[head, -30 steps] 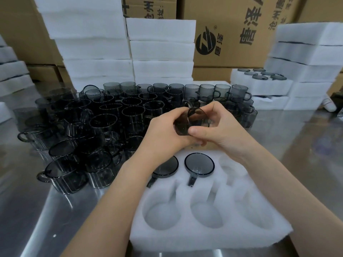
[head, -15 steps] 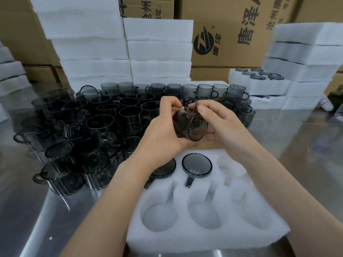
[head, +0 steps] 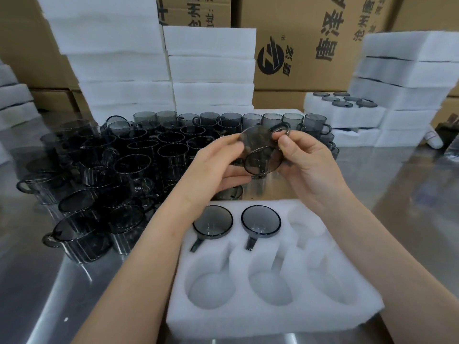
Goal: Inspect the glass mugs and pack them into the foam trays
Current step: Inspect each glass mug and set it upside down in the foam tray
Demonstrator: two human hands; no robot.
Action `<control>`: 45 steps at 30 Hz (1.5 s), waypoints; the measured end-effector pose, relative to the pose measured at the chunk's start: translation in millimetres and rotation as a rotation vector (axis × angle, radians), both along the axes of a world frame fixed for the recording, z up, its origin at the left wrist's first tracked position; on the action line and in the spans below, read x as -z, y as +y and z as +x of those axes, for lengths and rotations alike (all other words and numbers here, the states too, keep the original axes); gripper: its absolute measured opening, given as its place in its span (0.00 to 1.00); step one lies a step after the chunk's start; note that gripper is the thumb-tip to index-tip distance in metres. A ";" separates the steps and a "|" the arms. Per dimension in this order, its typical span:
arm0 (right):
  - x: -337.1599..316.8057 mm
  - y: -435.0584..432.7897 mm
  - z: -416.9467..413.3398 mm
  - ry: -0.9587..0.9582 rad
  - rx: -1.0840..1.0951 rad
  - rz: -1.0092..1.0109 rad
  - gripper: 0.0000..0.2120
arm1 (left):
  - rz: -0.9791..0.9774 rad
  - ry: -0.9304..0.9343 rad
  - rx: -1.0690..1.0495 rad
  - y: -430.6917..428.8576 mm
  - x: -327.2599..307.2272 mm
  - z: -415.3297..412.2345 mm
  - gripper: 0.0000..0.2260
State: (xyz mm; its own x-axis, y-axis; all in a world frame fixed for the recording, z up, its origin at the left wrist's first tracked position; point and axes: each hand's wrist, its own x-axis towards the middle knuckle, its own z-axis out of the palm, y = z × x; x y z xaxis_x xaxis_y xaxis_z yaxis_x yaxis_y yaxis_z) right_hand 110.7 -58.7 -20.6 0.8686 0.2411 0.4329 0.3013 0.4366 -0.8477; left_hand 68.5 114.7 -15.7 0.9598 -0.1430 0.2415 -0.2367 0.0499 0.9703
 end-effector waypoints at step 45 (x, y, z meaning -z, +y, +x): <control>-4.3 -4.6 -8.1 -0.071 -0.151 -0.080 0.15 | -0.077 -0.259 -0.186 -3.9 8.6 -0.1 0.29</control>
